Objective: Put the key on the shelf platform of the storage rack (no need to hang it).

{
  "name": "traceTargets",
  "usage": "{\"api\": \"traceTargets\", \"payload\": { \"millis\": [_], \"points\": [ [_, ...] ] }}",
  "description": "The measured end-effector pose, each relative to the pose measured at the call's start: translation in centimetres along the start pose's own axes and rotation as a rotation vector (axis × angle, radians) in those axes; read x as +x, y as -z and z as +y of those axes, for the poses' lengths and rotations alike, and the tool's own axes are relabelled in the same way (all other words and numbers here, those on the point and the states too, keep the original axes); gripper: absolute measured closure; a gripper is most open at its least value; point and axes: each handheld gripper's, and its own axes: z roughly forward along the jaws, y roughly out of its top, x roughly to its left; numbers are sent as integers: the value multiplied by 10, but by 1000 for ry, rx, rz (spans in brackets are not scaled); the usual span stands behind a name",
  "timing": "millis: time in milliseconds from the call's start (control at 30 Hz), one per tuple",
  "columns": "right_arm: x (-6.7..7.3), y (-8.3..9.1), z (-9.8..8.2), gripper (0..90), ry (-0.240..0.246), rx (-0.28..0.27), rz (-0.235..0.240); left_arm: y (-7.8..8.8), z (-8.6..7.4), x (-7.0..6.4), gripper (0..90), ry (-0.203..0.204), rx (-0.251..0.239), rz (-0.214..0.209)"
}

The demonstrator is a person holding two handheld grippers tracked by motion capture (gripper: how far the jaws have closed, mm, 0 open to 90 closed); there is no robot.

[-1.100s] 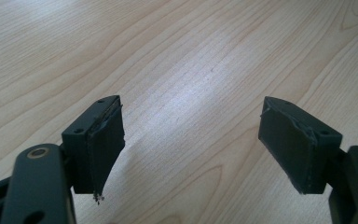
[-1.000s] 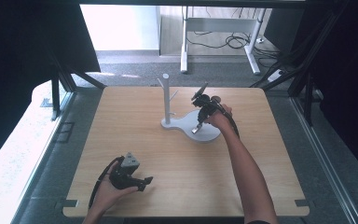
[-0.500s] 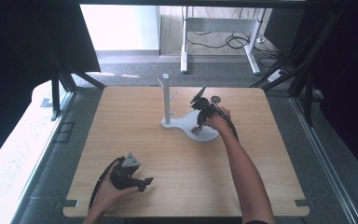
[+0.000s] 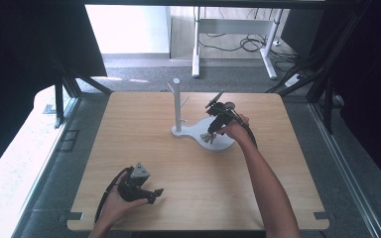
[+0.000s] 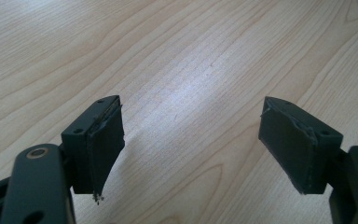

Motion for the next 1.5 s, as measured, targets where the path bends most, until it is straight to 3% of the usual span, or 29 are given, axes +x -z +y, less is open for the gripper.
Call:
{"api": "traceTargets", "payload": {
  "millis": [267,533,900,1500],
  "points": [
    [11,17,-8,489,15,-58,15,-1,0,-1,224,-3,1,2],
    [29,35,-23,467,73,-111,54,0,0,-1,224,4,-3,1],
    [35,47,-51,462,71,-158,76,1,0,0,225,0,-2,5],
    [32,65,-145,456,17,-264,106,-1,1,-3,225,2,-1,4]
  ]
}}
